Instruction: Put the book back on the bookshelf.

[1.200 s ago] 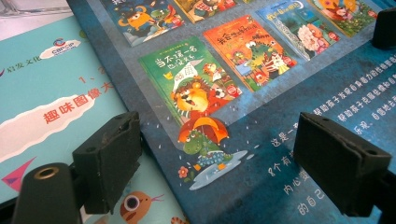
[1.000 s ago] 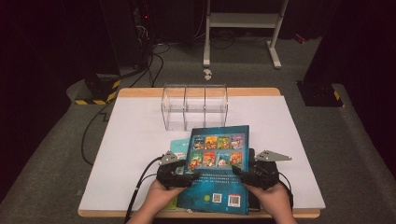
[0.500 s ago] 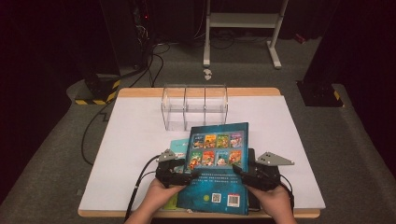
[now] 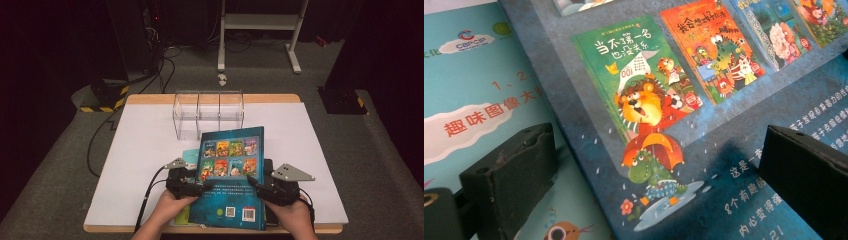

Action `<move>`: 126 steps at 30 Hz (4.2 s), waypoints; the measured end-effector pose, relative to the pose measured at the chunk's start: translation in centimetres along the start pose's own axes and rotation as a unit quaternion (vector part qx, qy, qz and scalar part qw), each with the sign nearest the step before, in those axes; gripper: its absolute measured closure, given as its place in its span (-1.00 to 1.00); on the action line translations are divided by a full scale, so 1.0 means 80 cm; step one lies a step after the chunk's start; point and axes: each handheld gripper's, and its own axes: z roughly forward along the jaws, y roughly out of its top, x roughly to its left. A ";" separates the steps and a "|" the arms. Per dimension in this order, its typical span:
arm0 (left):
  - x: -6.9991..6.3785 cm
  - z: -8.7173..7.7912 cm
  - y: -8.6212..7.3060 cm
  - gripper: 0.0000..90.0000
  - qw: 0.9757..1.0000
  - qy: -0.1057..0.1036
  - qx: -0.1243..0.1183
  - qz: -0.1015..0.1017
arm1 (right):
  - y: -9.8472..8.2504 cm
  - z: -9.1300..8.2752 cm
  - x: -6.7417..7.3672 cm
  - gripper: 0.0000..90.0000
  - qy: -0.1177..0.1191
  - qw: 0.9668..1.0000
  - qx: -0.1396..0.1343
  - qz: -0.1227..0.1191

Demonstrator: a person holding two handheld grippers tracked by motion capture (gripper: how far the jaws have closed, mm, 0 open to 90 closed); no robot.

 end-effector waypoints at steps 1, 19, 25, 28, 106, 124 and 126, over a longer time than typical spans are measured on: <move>-0.001 0.000 0.000 -0.94 1.000 0.001 0.001 -0.002 | 0.001 0.001 0.001 -0.02 0.001 1.000 -0.001 -0.002; 0.014 -0.052 0.031 -0.56 0.993 0.075 -0.083 0.028 | 0.034 0.052 0.018 -0.02 0.024 0.999 0.031 0.009; 0.021 -0.073 0.043 -0.42 0.990 0.089 -0.109 0.028 | 0.053 0.069 0.036 0.00 0.017 0.999 0.033 -0.001; 0.020 -0.081 0.048 -0.36 0.988 0.091 -0.122 0.035 | 0.060 0.073 0.041 0.04 0.013 1.000 0.023 -0.002; -0.013 -0.065 0.121 0.29 0.940 0.034 -0.308 0.146 | 0.140 0.065 0.007 0.15 -0.050 0.987 -0.146 -0.031; 0.021 -0.076 0.096 0.16 0.942 0.042 -0.302 0.142 | 0.126 0.082 0.028 0.13 -0.040 0.990 -0.121 -0.062; 0.021 -0.079 0.093 0.10 0.940 0.043 -0.306 0.142 | 0.124 0.081 0.033 0.10 -0.031 0.990 -0.120 -0.064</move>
